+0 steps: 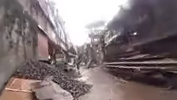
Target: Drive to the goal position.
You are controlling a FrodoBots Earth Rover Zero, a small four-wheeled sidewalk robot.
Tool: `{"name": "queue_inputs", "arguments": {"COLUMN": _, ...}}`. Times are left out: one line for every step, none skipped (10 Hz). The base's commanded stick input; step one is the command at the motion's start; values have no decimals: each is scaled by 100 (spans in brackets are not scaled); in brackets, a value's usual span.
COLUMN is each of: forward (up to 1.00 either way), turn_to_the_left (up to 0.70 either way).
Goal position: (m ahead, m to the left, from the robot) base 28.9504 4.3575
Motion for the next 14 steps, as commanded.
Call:
{"name": "queue_inputs", "arguments": {"forward": 99, "turn_to_the_left": 21}}
{"name": "queue_inputs", "arguments": {"forward": 99, "turn_to_the_left": 0}}
{"name": "queue_inputs", "arguments": {"forward": 99, "turn_to_the_left": 0}}
{"name": "queue_inputs", "arguments": {"forward": 99, "turn_to_the_left": 0}}
{"name": "queue_inputs", "arguments": {"forward": 99, "turn_to_the_left": 0}}
{"name": "queue_inputs", "arguments": {"forward": 99, "turn_to_the_left": 0}}
{"name": "queue_inputs", "arguments": {"forward": 99, "turn_to_the_left": 0}}
{"name": "queue_inputs", "arguments": {"forward": 99, "turn_to_the_left": 0}}
{"name": "queue_inputs", "arguments": {"forward": 99, "turn_to_the_left": 0}}
{"name": "queue_inputs", "arguments": {"forward": 99, "turn_to_the_left": 0}}
{"name": "queue_inputs", "arguments": {"forward": 99, "turn_to_the_left": 0}}
{"name": "queue_inputs", "arguments": {"forward": 1, "turn_to_the_left": -98}}
{"name": "queue_inputs", "arguments": {"forward": 0, "turn_to_the_left": -99}}
{"name": "queue_inputs", "arguments": {"forward": 0, "turn_to_the_left": -99}}
